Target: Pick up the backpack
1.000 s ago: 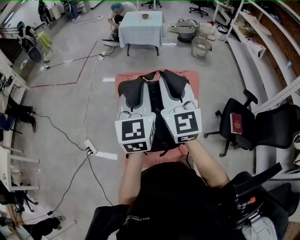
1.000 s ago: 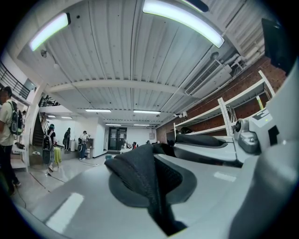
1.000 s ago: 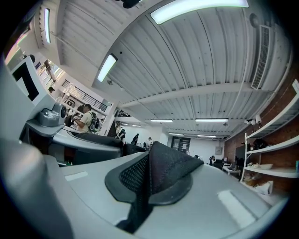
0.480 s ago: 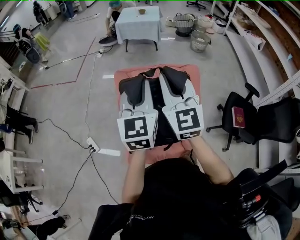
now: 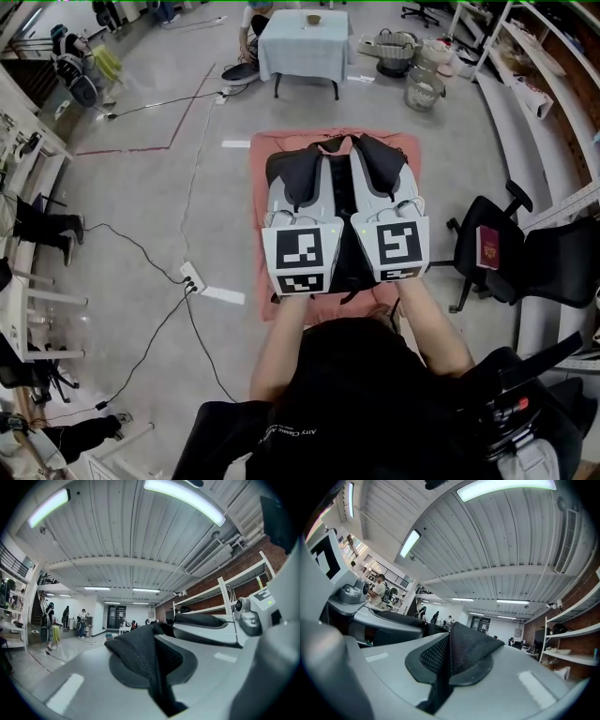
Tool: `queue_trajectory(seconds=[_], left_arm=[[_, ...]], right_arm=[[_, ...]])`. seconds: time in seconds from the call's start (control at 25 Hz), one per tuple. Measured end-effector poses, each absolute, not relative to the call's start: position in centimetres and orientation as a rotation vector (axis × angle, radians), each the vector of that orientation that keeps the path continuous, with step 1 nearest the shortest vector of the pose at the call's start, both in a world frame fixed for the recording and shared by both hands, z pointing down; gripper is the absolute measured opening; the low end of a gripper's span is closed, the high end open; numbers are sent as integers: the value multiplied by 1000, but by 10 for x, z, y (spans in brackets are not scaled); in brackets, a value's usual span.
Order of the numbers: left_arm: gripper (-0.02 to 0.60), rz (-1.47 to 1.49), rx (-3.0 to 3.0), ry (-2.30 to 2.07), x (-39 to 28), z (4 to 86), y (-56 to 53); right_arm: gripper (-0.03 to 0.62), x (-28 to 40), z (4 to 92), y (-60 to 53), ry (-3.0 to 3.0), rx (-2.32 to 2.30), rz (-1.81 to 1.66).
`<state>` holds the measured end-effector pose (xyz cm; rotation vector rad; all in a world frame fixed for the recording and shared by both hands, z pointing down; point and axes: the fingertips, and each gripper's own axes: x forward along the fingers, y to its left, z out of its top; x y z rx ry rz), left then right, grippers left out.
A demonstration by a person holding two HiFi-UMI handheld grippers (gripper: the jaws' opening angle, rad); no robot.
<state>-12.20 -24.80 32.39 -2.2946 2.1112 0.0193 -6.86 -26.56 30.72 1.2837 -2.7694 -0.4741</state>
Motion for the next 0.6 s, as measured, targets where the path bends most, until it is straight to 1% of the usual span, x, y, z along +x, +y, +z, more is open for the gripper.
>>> queue_trajectory(seconds=[0.6], left_arm=[[21, 15, -2250, 2101, -122, 323, -243]], right_arm=[[25, -69, 306, -260, -2771, 1291, -508]])
